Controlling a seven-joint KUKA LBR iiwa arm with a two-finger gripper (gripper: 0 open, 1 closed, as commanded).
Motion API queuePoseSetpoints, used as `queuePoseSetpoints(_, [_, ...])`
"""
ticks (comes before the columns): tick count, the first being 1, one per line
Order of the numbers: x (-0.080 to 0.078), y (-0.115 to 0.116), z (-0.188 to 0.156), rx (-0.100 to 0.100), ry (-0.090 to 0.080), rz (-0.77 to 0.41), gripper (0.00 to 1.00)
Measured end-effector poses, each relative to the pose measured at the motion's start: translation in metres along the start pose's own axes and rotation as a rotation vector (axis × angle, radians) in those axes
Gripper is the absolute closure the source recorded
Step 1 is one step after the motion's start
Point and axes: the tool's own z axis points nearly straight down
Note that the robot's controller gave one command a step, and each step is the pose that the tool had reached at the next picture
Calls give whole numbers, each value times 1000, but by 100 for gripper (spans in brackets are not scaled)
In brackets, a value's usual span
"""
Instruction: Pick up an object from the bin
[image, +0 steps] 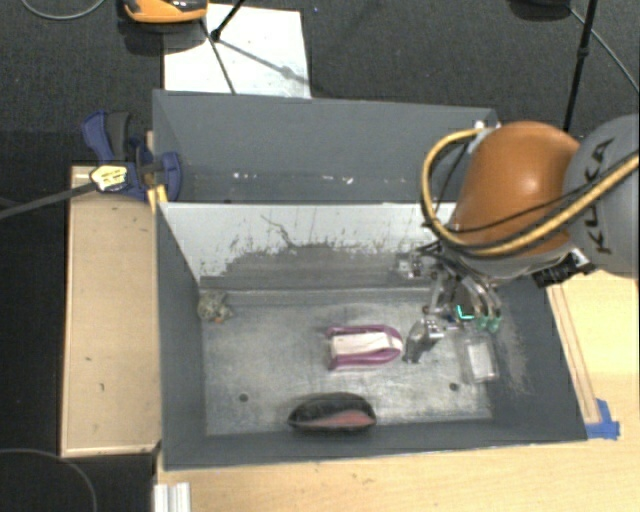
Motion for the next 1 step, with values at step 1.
queuePoseSetpoints(1, [-26,34,136,1,-6,-225,0])
